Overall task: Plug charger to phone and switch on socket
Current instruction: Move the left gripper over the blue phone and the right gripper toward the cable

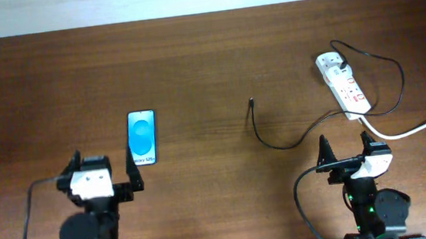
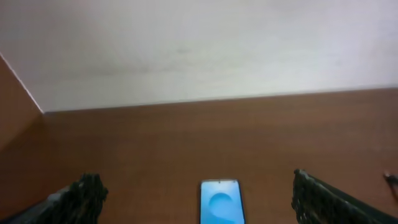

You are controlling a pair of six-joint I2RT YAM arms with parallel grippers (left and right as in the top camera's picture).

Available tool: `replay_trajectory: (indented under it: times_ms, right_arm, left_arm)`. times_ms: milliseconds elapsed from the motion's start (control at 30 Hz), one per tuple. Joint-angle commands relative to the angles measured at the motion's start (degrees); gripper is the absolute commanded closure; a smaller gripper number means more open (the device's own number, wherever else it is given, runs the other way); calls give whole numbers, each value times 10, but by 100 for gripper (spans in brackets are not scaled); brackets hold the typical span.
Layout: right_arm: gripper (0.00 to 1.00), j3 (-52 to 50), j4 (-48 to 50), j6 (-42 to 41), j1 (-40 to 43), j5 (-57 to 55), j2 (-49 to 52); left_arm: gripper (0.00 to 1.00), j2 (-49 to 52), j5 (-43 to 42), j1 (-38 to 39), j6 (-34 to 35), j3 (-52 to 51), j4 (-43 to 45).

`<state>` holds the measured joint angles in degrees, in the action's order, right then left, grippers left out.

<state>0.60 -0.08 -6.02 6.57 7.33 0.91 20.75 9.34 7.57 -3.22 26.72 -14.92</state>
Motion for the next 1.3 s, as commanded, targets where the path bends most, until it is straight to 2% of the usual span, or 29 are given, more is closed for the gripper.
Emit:
replay_trajectory:
  times_ms: [0, 200, 400, 500, 667, 700, 800, 933, 1033, 1133, 1267]
  right_arm:
    - [2, 5, 29, 0, 3, 16, -4]
    - [2, 70, -19, 0, 3, 54, 0]
    - [2, 186, -97, 1, 3, 62, 92]
    - [2, 297, -172, 3, 3, 66, 196]
    - [2, 521, -339, 7, 3, 136, 409]
    - [2, 611, -421, 42, 2, 165, 495]
    - [2, 735, -555, 55, 2, 165, 601]
    - [2, 919, -753, 58, 2, 165, 767]
    - [2, 944, -755, 58, 2, 179, 834]
    - [2, 944, -762, 67, 2, 247, 871]
    - [2, 944, -764, 95, -12, 241, 895]
  left_arm:
    - [1, 94, -39, -2, -12, 86, -21]
    - [1, 250, -71, -2, -12, 224, -113]
    - [1, 345, -79, -2, -12, 319, -184]
    - [1, 390, -120, -2, -12, 374, -235]
    - [1, 499, -169, -2, -25, 517, -340]
    - [1, 571, -182, -2, -31, 597, -419]
    - [1, 642, -181, -2, -31, 666, -492]
    - [1, 677, -190, -2, -29, 676, -500]
    - [1, 677, -184, -2, -29, 675, -501]
    - [1, 690, -179, -17, -26, 662, -507]
    - [4, 770, -186, -68, -29, 643, -508]
